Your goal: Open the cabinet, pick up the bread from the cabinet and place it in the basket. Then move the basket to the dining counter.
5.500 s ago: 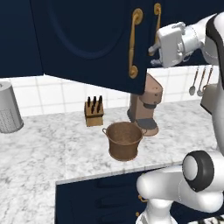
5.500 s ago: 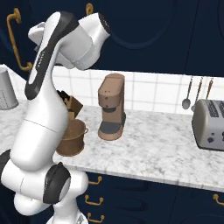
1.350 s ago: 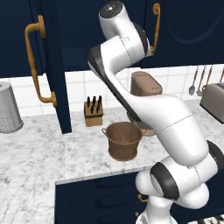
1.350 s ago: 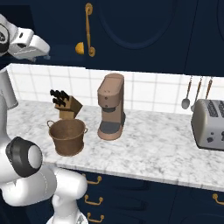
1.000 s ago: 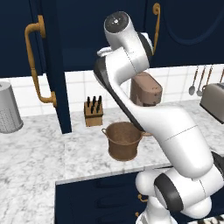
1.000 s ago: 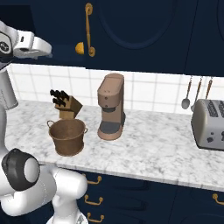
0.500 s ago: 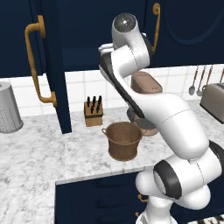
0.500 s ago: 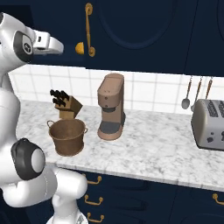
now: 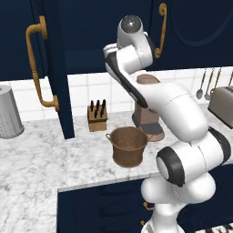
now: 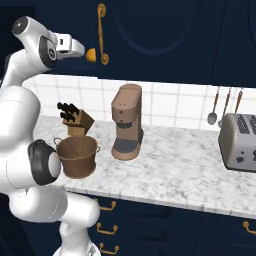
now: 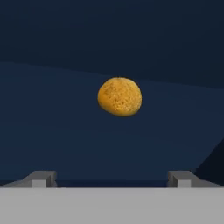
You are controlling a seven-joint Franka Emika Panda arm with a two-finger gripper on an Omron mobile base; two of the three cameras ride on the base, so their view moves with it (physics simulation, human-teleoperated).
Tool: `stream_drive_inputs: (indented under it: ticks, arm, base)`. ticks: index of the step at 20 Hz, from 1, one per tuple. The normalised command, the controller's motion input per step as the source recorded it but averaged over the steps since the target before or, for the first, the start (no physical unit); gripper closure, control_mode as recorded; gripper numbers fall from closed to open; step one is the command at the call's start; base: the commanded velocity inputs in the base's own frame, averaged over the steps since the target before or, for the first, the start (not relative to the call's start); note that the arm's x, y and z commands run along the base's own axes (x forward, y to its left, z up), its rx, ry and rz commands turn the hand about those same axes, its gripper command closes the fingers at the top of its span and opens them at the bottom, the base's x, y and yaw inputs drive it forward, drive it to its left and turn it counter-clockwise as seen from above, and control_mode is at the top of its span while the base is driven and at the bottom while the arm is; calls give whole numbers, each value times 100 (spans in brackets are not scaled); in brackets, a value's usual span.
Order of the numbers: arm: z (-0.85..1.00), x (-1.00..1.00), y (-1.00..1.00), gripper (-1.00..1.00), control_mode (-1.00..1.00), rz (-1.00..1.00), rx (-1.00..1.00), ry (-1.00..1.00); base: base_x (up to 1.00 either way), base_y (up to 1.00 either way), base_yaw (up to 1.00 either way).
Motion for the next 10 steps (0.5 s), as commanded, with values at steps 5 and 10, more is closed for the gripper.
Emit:
stream_drive_inputs:
  ticks: [5,10]
  arm:
    - [0,49,-6,-100,-100,0,-2,0]
    - [0,33,-25,-100,-100,0,0,-1]
  base:
    - [0,0,0]
    - [0,0,0]
